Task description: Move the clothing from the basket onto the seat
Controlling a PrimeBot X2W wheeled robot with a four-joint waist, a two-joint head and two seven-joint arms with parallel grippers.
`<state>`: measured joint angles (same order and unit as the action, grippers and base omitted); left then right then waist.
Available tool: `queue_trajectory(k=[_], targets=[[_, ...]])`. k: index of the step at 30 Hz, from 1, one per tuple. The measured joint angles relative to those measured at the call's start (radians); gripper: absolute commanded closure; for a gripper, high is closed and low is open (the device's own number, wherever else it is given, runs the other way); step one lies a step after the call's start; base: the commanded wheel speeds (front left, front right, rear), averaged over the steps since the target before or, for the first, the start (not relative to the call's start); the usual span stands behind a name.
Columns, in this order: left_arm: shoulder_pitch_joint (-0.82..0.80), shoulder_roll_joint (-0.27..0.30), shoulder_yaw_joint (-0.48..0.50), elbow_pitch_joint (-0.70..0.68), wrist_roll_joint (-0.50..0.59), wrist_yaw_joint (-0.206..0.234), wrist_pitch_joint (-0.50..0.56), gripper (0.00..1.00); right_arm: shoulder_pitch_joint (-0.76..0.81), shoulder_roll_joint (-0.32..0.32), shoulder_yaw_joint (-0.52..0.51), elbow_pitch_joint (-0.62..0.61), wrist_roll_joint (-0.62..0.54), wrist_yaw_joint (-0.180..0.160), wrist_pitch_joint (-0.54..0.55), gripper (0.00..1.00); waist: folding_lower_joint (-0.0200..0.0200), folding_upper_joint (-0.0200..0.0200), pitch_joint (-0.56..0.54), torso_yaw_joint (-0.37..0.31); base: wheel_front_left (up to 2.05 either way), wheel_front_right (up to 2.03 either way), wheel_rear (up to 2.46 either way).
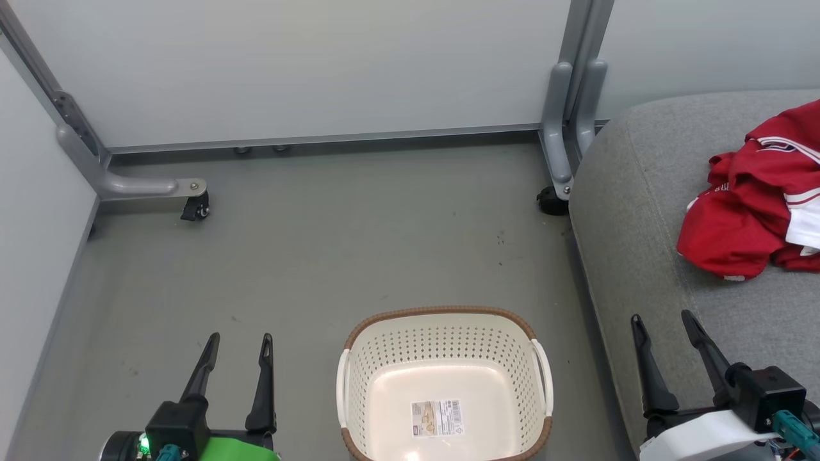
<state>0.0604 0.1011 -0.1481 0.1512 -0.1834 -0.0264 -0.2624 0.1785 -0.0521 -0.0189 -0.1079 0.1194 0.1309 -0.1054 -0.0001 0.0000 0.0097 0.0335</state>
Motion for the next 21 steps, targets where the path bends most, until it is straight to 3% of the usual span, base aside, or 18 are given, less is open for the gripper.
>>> queue_trajectory(k=[13,14,21], targets=[[-0.001,-0.018,0.015,0.023,0.016,-0.017,0.0,0.0,0.002,0.002,0.001,-0.006,-0.001,0.0,0.003,0.0,0.0,0.0,0.003,0.007,0.0,0.0,0.0],[0.0,-0.019,0.015,0.026,0.016,-0.018,0.0,1.0,0.002,0.002,0.001,-0.003,-0.001,0.0,0.003,1.0,0.0,0.0,0.004,0.008,0.0,0.0,0.0],[0.002,-0.024,0.019,0.062,-0.045,-0.018,0.023,1.0,0.002,0.007,0.005,0.039,0.067,0.0,0.004,1.0,0.0,0.0,0.003,0.006,0.0,0.0,0.0]])
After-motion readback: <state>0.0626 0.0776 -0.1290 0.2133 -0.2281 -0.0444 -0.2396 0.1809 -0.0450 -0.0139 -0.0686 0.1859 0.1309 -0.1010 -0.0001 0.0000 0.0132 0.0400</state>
